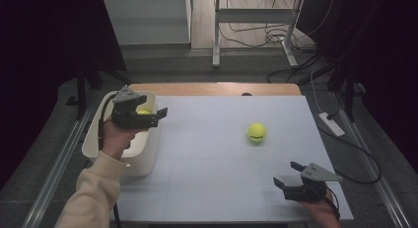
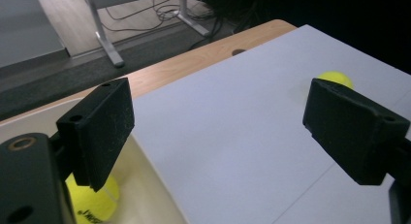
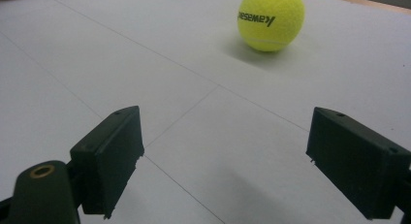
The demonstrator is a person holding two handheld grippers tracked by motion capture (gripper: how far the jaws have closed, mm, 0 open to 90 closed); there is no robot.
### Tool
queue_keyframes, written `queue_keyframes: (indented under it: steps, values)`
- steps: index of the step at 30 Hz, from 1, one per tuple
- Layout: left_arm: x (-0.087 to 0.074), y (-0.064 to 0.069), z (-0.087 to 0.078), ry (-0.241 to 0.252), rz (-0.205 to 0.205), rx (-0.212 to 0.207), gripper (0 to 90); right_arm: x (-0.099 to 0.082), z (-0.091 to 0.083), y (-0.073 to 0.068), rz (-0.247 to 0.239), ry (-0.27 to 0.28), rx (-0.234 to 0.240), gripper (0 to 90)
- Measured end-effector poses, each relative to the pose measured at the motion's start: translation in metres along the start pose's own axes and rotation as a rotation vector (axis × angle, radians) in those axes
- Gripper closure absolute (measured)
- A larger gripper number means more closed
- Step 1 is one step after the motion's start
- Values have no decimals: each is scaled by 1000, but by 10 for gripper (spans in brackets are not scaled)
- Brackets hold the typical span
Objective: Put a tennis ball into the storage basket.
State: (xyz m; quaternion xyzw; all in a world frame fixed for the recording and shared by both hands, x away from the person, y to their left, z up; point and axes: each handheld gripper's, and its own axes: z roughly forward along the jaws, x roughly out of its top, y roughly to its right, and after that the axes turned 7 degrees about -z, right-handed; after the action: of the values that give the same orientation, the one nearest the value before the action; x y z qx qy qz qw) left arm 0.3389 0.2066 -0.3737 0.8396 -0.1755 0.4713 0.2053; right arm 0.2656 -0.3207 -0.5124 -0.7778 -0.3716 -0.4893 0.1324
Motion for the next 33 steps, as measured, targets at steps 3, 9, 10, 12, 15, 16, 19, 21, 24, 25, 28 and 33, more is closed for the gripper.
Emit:
queue_keyframes:
  steps: [3, 9, 10, 12, 15, 16, 19, 21, 24, 25, 28, 33]
  values:
    - [-1, 4, 3, -8, 5, -17, 123, 0, 1, 0, -1, -5, 0, 128]
    - [-2, 11, 6, -11, 4, -62, 126, 1, 2, 0, 0, 0, 3, 128]
    - [-3, 12, 7, -11, 6, -71, 126, 1, 2, 0, 0, 0, 3, 128]
    - [-3, 16, 8, -15, 13, -84, 126, 1, 2, 0, -1, 0, 4, 128]
    - [-3, 20, 10, -21, 19, -97, 126, 1, 2, 0, -2, 1, 4, 128]
    - [-3, 21, 11, -22, 21, -102, 126, 1, 2, 0, -1, 1, 4, 128]
    - [-3, 27, 13, -23, 30, -114, 126, 1, 2, 0, -1, 3, 4, 128]
    - [-2, 30, 14, -23, 39, -121, 126, 1, 2, 0, -1, 5, 5, 128]
    - [-2, 33, 16, -25, 45, -128, 126, 1, 2, 0, 0, 7, 6, 128]
    - [-1, 35, 17, -26, 47, -132, 126, 1, 2, 0, 0, 8, 6, 128]
    - [-1, 39, 20, -33, 51, -141, 126, 1, 2, 1, 3, 10, 6, 128]
    - [-1, 47, 26, -42, 65, -159, 125, 2, 2, 0, 2, 11, 5, 128]
